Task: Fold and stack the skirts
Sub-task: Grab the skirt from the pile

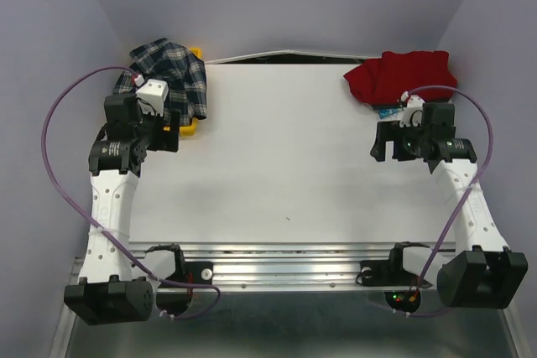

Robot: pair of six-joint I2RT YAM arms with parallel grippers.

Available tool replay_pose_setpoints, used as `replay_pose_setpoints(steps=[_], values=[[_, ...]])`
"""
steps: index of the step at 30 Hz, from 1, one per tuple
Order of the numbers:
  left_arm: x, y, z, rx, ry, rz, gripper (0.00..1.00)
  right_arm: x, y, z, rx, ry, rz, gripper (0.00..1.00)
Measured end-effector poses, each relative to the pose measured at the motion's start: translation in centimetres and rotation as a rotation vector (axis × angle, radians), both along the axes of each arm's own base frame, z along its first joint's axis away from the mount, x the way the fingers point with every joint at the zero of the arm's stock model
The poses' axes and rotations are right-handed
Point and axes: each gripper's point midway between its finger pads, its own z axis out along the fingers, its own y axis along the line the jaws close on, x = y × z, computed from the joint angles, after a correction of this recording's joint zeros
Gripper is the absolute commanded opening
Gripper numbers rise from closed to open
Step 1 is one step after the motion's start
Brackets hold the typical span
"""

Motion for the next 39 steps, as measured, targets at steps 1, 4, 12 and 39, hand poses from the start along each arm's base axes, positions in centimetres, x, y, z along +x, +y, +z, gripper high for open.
replay_pose_setpoints(steps=[1, 4, 12, 39], values=[[0.1, 0.0, -0.1, 0.001, 0.001, 0.001, 0.99, -0.1, 0.1, -0.1, 0.003, 0.005, 0.004, 1.0], [0.8, 0.3, -0.2, 0.009, 0.012, 0.013, 0.99, -0.1, 0.3, -0.4, 0.01, 0.02, 0.015, 1.0], [9.8, 2.0, 3.9, 0.021, -0.043, 0.109, 0.99, 0.0, 0.5, -2.0, 0.021, 0.089, 0.029, 1.0], [32.7, 8.4, -2.2, -0.411, -0.167, 0.199, 0.99, 0.5, 0.4, -3.5, 0.018, 0.162, 0.039, 1.0]])
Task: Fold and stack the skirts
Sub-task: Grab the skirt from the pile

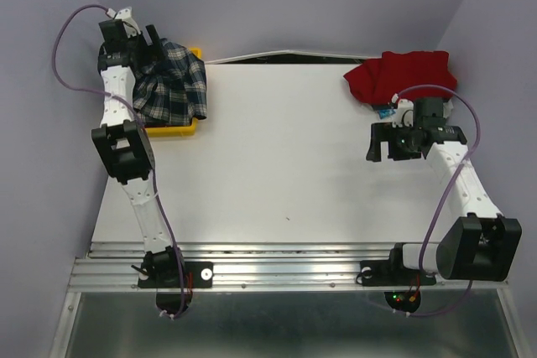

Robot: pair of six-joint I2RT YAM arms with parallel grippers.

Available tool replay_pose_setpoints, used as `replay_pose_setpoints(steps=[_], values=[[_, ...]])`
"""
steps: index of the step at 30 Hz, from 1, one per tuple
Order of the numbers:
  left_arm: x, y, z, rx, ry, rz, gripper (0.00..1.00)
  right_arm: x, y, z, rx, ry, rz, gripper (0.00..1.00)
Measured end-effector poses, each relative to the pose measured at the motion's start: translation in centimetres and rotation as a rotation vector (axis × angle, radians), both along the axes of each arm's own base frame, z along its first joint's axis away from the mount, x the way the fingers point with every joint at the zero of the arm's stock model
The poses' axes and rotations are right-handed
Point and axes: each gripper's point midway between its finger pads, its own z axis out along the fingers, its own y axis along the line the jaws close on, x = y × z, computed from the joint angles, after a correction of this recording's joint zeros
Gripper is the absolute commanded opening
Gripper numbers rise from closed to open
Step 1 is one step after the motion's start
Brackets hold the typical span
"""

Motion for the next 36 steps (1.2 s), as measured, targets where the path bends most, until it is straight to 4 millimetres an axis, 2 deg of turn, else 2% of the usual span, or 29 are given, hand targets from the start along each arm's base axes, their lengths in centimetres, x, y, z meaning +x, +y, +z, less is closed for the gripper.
replay_pose_setpoints(steps=[5, 10, 13, 14, 16, 18, 19, 24, 26, 28, 32, 34, 36], values=[[1.6, -0.8, -3.5, -0.045, 0.024, -0.018, 0.99, 0.1, -0.1, -0.9, -0.003, 0.032, 0.001, 1.0], [2.6, -0.9, -8.2, -0.059, 0.084, -0.021, 0.96, 0.2, -0.3, -1.9, -0.011, 0.066, -0.002, 1.0], [2.7, -1.4, -9.8, -0.04, 0.107, -0.029, 0.78, 0.2, -0.4, -2.0, -0.015, 0.071, -0.005, 1.0], [2.8, -1.6, -10.1, -0.033, 0.109, -0.033, 0.62, 0.2, -0.4, -2.0, -0.018, 0.072, -0.006, 1.0], [3.1, -2.0, -10.0, -0.018, 0.103, -0.039, 0.47, 0.2, -0.5, -2.0, -0.02, 0.072, -0.008, 1.0], [3.4, -2.4, -9.7, 0.0, 0.086, -0.045, 0.1, 0.1, -0.5, -2.1, -0.021, 0.073, -0.008, 1.0], [3.6, -2.3, -9.6, 0.007, 0.077, -0.045, 0.0, 0.1, -0.5, -2.1, -0.021, 0.074, -0.008, 1.0], [4.0, -2.7, -8.6, 0.02, 0.044, -0.06, 0.0, 0.1, -0.5, -2.1, -0.023, 0.077, -0.01, 1.0], [3.8, -3.1, -7.2, 0.023, 0.021, -0.086, 0.0, 0.0, -0.5, -2.1, -0.023, 0.077, -0.01, 1.0], [3.4, -3.6, -5.0, 0.028, -0.014, -0.122, 0.0, 0.0, -0.5, -2.1, -0.022, 0.078, -0.009, 1.0], [0.7, -5.4, 4.3, 0.08, -0.162, -0.235, 0.0, -0.1, -0.3, -1.8, -0.011, 0.072, -0.003, 1.0], [-2.7, -7.5, 11.5, 0.14, -0.283, -0.306, 0.0, 0.0, -0.2, -1.5, -0.006, 0.067, 0.001, 1.0], [-6.7, -9.8, 17.1, 0.211, -0.388, -0.37, 0.0, 0.2, -0.1, -1.0, -0.001, 0.059, 0.001, 1.0]])
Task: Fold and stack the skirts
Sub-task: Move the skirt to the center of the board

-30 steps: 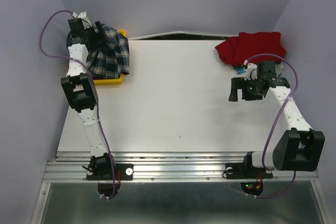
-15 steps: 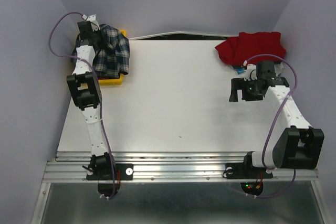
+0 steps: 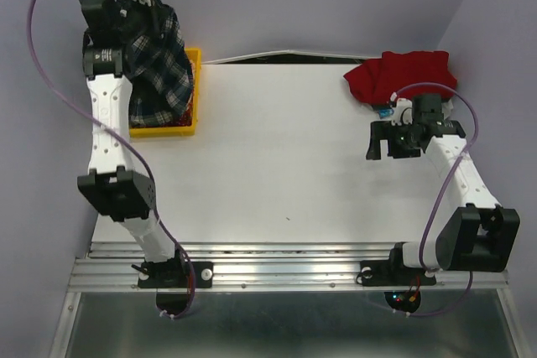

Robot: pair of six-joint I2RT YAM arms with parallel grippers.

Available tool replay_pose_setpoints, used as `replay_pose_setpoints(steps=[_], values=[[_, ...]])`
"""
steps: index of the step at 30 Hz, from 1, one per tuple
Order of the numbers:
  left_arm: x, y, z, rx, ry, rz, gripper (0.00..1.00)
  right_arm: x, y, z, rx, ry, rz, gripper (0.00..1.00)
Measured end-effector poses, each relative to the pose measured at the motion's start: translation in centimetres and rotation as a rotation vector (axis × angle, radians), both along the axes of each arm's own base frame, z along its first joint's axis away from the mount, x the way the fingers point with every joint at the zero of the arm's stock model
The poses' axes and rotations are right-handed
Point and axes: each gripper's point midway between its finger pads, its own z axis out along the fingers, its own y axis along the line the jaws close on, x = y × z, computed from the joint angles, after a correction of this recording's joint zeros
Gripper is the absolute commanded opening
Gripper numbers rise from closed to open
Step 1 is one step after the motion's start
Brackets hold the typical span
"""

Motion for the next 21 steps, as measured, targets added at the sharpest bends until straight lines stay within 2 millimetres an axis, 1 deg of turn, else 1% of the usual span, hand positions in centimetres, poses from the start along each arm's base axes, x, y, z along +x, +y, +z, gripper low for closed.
replay_pose_setpoints(steps=[1, 3, 4, 5, 6, 7, 8, 9, 10, 11, 12, 13, 14, 15, 16, 17, 18, 19, 20, 21], values=[[-3.5, -2.5, 4.3, 0.071, -0.103, -0.054, 0.0, 0.1, 0.0, 0.3, 0.002, -0.005, -0.001, 1.0], [-8.6, -6.6, 9.0, 0.161, -0.243, -0.144, 0.0, 0.6, 0.0, 1.2, 0.007, -0.023, -0.001, 1.0], [-11.4, -9.1, 10.7, 0.19, -0.303, -0.2, 0.0, 0.8, 0.0, 1.5, 0.007, -0.03, -0.002, 1.0], [-13.4, -10.6, 11.5, 0.226, -0.35, -0.233, 0.0, 0.9, 0.0, 1.8, 0.009, -0.037, -0.002, 1.0], [-16.9, -13.5, 11.8, 0.26, -0.399, -0.317, 0.0, 1.2, -0.1, 2.1, 0.011, -0.044, -0.003, 1.0], [-19.7, -15.9, 11.1, 0.289, -0.428, -0.393, 0.0, 1.5, -0.1, 2.5, 0.013, -0.055, -0.005, 1.0], [-20.7, -17.2, 9.8, 0.316, -0.43, -0.433, 0.0, 1.7, -0.1, 2.8, 0.014, -0.061, -0.005, 1.0], [-23.1, -18.6, 8.5, 0.341, -0.439, -0.481, 0.0, 2.0, -0.2, 3.0, 0.015, -0.064, -0.007, 1.0], [-25.1, -20.0, 6.2, 0.377, -0.424, -0.537, 0.0, 2.2, -0.2, 3.3, 0.017, -0.068, -0.006, 1.0], [-26.2, -21.1, 3.9, 0.406, -0.397, -0.579, 0.0, 2.4, -0.1, 3.4, 0.019, -0.069, -0.006, 1.0], [-26.9, -22.2, 1.3, 0.437, -0.366, -0.611, 0.0, 2.6, -0.1, 3.5, 0.021, -0.067, -0.006, 1.0], [-27.5, -23.1, -1.7, 0.469, -0.314, -0.642, 0.0, 2.7, -0.1, 3.4, 0.025, -0.061, -0.006, 1.0], [-27.6, -23.5, -4.5, 0.506, -0.26, -0.657, 0.0, 2.8, 0.0, 3.4, 0.028, -0.055, -0.005, 1.0], [-28.4, -24.4, -8.2, 0.546, -0.185, -0.702, 0.0, 2.8, -0.1, 3.2, 0.03, -0.046, -0.006, 1.0], [-29.3, -25.9, -12.9, 0.596, -0.093, -0.766, 0.0, 2.8, -0.1, 3.1, 0.032, -0.039, -0.006, 1.0], [-29.9, -26.4, -17.4, 0.64, 0.003, -0.807, 0.0, 2.9, -0.1, 3.0, 0.036, -0.027, -0.007, 1.0], [-30.7, -26.6, -21.1, 0.678, 0.088, -0.847, 0.0, 2.9, -0.1, 2.8, 0.039, -0.019, -0.006, 1.0], [-31.7, -26.4, -24.9, 0.723, 0.192, -0.879, 0.0, 2.8, -0.1, 2.6, 0.044, -0.003, -0.006, 1.0], [-32.9, -25.8, -28.4, 0.766, 0.295, -0.907, 0.0, 2.7, -0.1, 2.6, 0.048, 0.003, -0.003, 1.0], [-33.6, -25.5, -30.4, 0.795, 0.355, -0.921, 0.0, 2.7, 0.0, 2.5, 0.052, 0.012, -0.001, 1.0]])
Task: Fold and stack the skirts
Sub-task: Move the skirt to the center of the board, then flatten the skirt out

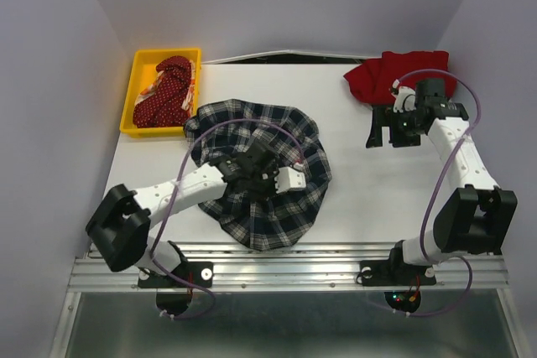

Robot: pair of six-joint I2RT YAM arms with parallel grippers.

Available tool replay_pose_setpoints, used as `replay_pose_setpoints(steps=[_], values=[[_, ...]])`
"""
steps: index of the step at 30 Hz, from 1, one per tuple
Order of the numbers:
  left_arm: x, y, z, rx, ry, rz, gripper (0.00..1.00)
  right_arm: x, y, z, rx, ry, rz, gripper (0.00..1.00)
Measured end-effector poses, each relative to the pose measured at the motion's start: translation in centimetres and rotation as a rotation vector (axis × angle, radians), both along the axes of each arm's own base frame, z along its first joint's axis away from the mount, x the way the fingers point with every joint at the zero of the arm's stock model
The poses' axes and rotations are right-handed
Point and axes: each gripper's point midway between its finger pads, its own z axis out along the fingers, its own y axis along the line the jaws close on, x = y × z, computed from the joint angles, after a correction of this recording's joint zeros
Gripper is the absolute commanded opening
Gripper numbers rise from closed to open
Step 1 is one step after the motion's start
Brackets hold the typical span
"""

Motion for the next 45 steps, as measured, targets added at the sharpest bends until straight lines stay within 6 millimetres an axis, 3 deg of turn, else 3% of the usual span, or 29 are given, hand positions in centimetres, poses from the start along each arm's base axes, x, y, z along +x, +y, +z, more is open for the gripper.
replay_pose_setpoints(steps=[3, 7, 11, 16, 18, 19, 20, 21, 22, 23, 26, 29, 33, 35, 36, 37, 39, 40, 45], values=[[-2.2, -0.8, -3.9, 0.101, 0.089, -0.039, 0.0, -0.3, 0.5, -0.1, 0.025, 0.022, 0.024, 1.0], [-3.7, -3.0, -4.5, 0.109, 0.12, -0.082, 0.0, -0.4, 1.3, 0.4, 0.068, 0.035, 0.053, 1.0], [-2.3, -7.8, -0.9, -0.004, 0.082, -0.102, 0.0, 0.4, 1.6, 1.2, 0.087, 0.025, 0.066, 1.0], [2.4, -14.6, 4.1, -0.174, -0.004, -0.044, 0.01, 1.8, 1.2, 2.8, 0.072, -0.01, 0.052, 1.0], [4.3, -16.3, 5.2, -0.214, -0.019, 0.002, 0.15, 2.2, 1.0, 3.5, 0.059, -0.03, 0.043, 1.0], [5.9, -17.4, 5.8, -0.24, -0.03, 0.045, 0.26, 2.5, 0.7, 4.0, 0.051, -0.045, 0.037, 1.0], [7.3, -18.3, 6.4, -0.262, -0.043, 0.08, 0.62, 2.8, 0.4, 4.3, 0.042, -0.058, 0.03, 1.0], [8.4, -18.7, 6.8, -0.274, -0.045, 0.105, 0.62, 2.9, 0.2, 4.5, 0.036, -0.064, 0.023, 1.0], [9.8, -19.3, 7.4, -0.297, -0.048, 0.135, 0.93, 3.0, 0.0, 4.7, 0.031, -0.068, 0.019, 1.0], [10.6, -19.4, 7.9, -0.313, -0.045, 0.151, 0.94, 3.1, -0.2, 4.7, 0.026, -0.069, 0.014, 1.0], [12.6, -17.7, 9.7, -0.362, -0.013, 0.187, 0.96, 3.3, -0.6, 4.8, 0.006, -0.08, 0.025, 1.0], [13.9, -12.1, 13.5, -0.406, -0.009, 0.229, 0.96, 3.3, -0.3, 5.3, 0.002, -0.107, 0.091, 1.0], [12.9, -3.2, 19.1, -0.433, -0.11, 0.254, 0.95, 2.9, 0.5, 6.5, 0.003, -0.15, 0.211, 1.0], [10.6, 0.1, 20.7, -0.422, -0.176, 0.24, 0.93, 2.8, 1.0, 6.9, -0.001, -0.172, 0.27, 1.0], [9.7, 0.8, 20.7, -0.413, -0.197, 0.222, 0.92, 2.6, 1.5, 6.9, -0.009, -0.182, 0.313, 1.0], [7.8, 1.8, 20.5, -0.396, -0.212, 0.191, 0.92, 2.5, 2.0, 6.9, -0.018, -0.185, 0.339, 0.99], [5.2, 2.8, 17.8, -0.332, -0.202, 0.12, 0.91, 2.4, 3.9, 6.6, -0.064, -0.198, 0.431, 0.98], [4.6, 3.0, 17.2, -0.317, -0.196, 0.103, 0.91, 2.3, 4.8, 6.6, -0.072, -0.204, 0.465, 0.98], [3.1, 4.1, 9.3, -0.152, -0.093, 0.019, 0.89, 2.4, 10.4, 5.3, -0.167, -0.238, 0.697, 0.97]])
